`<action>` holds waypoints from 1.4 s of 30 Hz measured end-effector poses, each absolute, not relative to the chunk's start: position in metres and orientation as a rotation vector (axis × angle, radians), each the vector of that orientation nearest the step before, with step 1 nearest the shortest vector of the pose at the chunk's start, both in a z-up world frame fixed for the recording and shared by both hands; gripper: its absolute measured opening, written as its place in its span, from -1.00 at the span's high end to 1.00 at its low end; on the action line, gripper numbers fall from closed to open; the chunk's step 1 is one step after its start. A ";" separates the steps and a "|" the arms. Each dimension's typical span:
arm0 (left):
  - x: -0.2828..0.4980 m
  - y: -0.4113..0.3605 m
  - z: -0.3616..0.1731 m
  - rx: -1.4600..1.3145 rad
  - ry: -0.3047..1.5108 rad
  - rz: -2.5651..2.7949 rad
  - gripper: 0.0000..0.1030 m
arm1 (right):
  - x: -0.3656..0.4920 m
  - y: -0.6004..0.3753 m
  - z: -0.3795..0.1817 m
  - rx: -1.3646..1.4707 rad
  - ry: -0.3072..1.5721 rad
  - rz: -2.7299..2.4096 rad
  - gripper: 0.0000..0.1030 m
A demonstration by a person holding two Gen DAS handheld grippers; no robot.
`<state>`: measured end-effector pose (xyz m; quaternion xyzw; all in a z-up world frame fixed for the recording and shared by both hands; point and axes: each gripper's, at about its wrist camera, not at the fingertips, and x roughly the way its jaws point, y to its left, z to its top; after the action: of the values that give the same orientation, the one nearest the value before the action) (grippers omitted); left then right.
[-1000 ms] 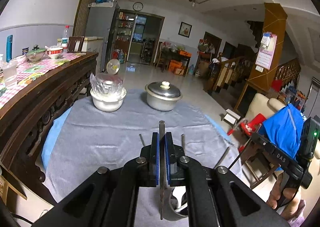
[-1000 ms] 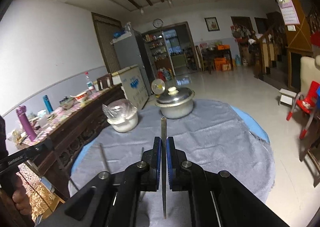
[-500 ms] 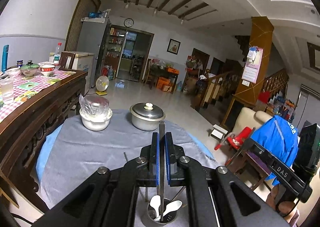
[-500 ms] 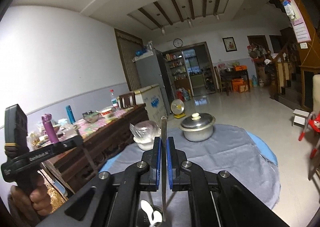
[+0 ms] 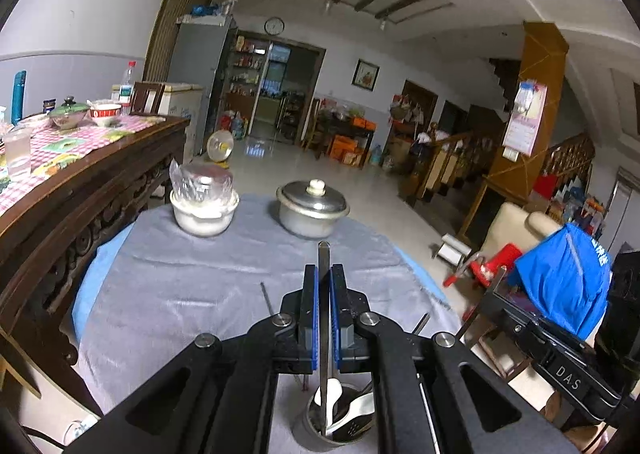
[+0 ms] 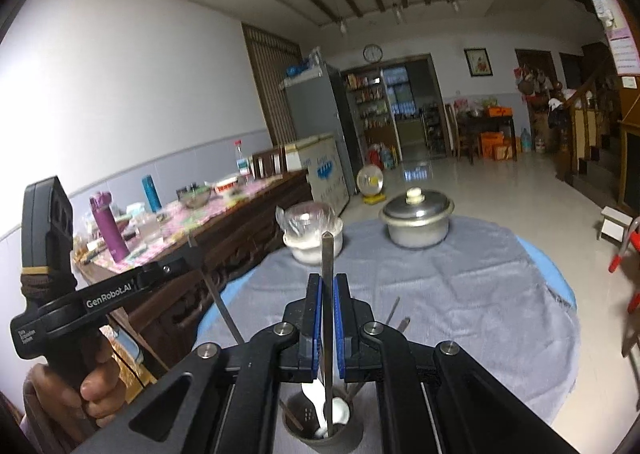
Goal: Organize utensils
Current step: 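Lower the chopsticks into the mesh cup and open both tools, then withdraw both open tools up from the mesh cup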
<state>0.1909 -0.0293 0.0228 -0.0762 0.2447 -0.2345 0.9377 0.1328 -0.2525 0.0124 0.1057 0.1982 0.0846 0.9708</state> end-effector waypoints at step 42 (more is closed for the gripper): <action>0.185 0.011 -0.021 0.039 0.605 -0.112 -0.55 | 0.130 -0.346 -0.045 0.567 0.506 -0.070 0.04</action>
<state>0.1851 0.0112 -0.0206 0.0194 0.2976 -0.0553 0.9529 0.1298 -0.3459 -0.0451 0.2766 0.2468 -0.0341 0.9281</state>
